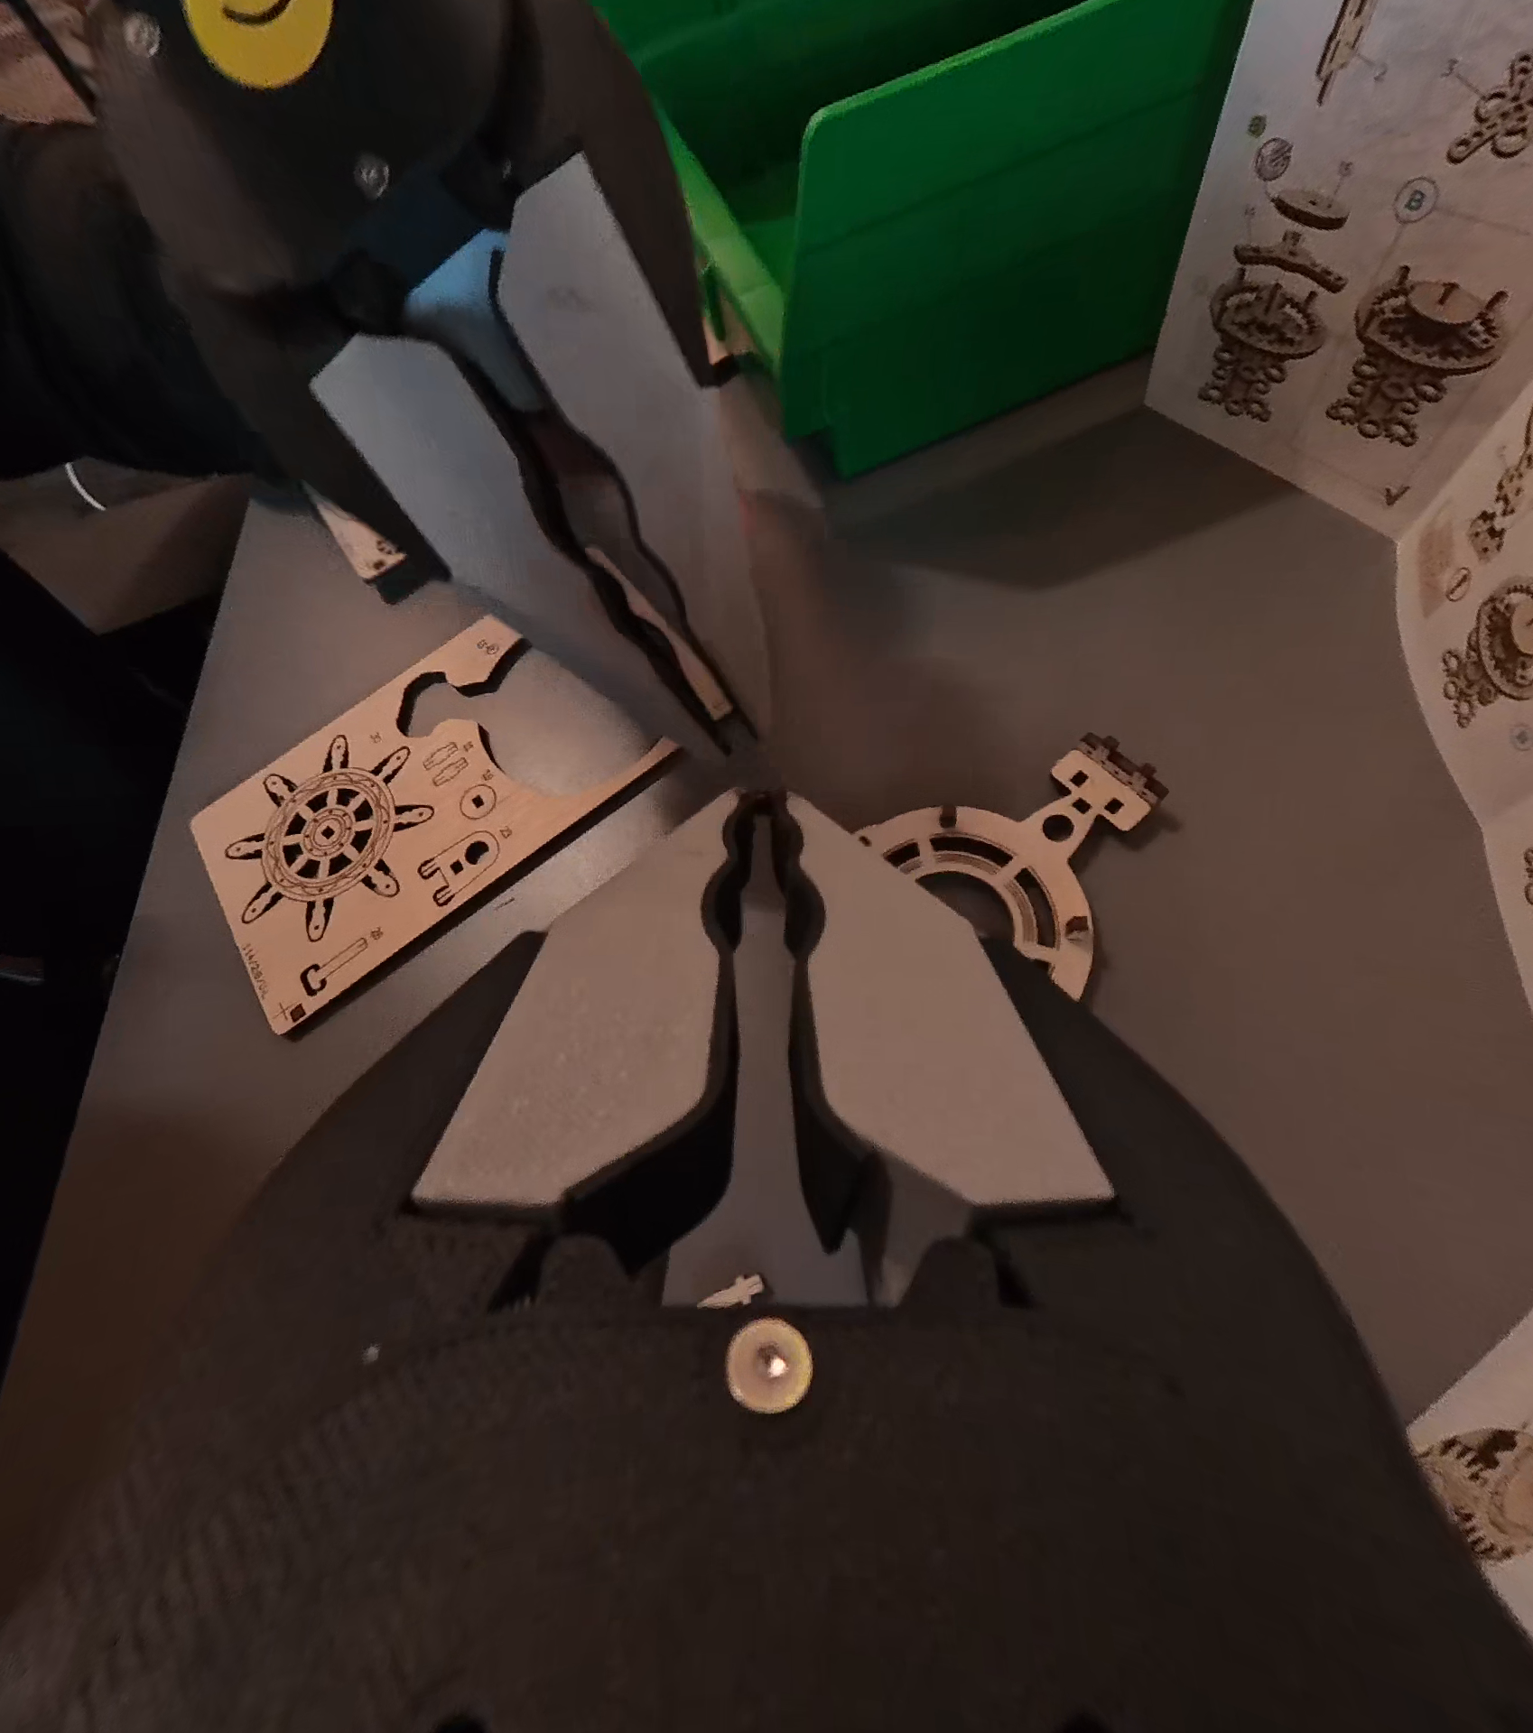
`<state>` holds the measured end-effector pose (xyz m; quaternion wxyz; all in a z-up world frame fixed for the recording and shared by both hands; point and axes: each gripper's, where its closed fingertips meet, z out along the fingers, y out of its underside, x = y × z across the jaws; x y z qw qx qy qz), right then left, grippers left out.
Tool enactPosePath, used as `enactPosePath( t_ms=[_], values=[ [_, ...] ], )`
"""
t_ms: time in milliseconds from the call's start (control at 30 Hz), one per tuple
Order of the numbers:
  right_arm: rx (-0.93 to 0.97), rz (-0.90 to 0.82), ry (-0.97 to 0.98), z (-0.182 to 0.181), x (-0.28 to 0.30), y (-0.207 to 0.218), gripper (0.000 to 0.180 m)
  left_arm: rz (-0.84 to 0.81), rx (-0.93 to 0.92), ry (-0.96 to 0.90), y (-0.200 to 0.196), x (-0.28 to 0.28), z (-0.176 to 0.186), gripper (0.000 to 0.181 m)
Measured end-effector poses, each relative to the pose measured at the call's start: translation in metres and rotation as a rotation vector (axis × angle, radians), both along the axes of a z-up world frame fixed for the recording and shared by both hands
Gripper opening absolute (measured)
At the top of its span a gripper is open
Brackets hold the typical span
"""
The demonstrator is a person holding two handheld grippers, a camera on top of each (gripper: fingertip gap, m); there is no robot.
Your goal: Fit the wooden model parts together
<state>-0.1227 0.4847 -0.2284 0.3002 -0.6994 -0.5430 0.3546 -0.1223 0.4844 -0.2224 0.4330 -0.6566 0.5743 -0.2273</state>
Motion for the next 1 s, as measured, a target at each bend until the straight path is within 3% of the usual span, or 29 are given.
enactPosePath(
  t_ms=[200,333,700,800,900,1000],
  values=[
    [0.031,0.069,-0.002,0.002,-0.006,-0.011,0.001,-0.067,-0.198,-0.024,-0.013,0.001,-0.008,0.01],
    [0.061,0.079,-0.026,0.0,-0.007,-0.014,0.001,-0.078,-0.194,-0.011,-0.014,0.002,-0.011,0.0],
    [0.072,0.113,-0.056,-0.004,-0.008,-0.02,0.001,-0.105,-0.234,0.007,-0.02,0.001,-0.017,0.0],
    [0.088,0.133,-0.102,-0.014,-0.008,-0.022,0.0,-0.071,-0.264,0.119,-0.015,-0.013,-0.033,0.019],
    [0.101,0.153,-0.169,-0.028,-0.008,-0.023,0.0,-0.102,-0.264,0.245,-0.02,-0.021,-0.058,0.011],
    [0.105,0.155,-0.201,-0.035,-0.008,-0.023,0.001,-0.132,-0.232,0.243,-0.026,-0.014,-0.057,0.003]
  ],
)
